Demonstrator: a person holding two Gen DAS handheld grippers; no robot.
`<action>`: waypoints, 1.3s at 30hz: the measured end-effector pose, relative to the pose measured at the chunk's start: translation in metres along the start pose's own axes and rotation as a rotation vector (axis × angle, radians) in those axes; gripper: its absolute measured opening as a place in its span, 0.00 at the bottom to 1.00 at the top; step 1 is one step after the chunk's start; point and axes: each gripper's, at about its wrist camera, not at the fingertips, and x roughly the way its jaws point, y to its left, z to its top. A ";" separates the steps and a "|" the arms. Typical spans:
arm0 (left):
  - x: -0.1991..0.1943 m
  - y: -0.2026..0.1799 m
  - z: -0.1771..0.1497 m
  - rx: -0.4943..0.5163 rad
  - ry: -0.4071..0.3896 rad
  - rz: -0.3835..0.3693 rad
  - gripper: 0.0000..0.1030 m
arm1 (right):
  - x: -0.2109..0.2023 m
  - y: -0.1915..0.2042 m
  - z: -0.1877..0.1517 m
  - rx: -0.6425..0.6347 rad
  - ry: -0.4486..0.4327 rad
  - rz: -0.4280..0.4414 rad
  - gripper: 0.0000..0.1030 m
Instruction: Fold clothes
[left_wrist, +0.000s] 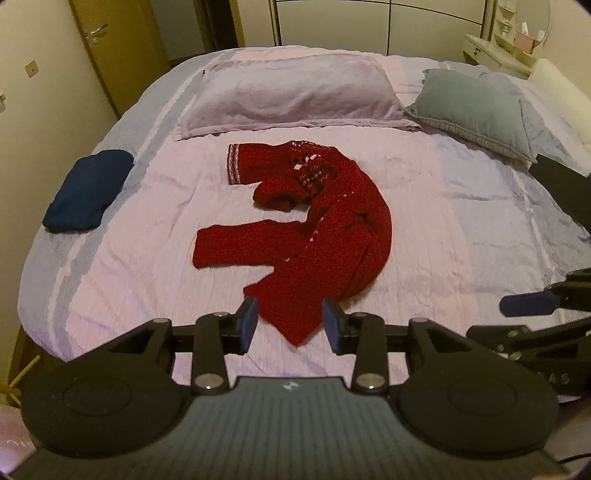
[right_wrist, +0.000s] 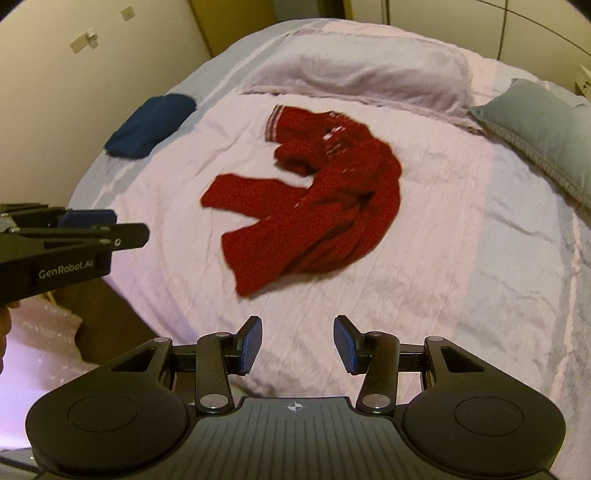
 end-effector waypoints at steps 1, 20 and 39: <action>-0.002 0.000 -0.003 -0.001 0.001 0.001 0.34 | -0.001 0.000 -0.002 -0.002 0.000 0.005 0.45; 0.092 0.103 0.054 0.009 0.078 -0.078 0.37 | 0.069 -0.003 0.063 0.237 0.030 -0.119 0.45; 0.295 0.237 0.075 -0.012 0.263 -0.194 0.37 | 0.251 0.054 0.132 0.201 -0.024 -0.192 0.48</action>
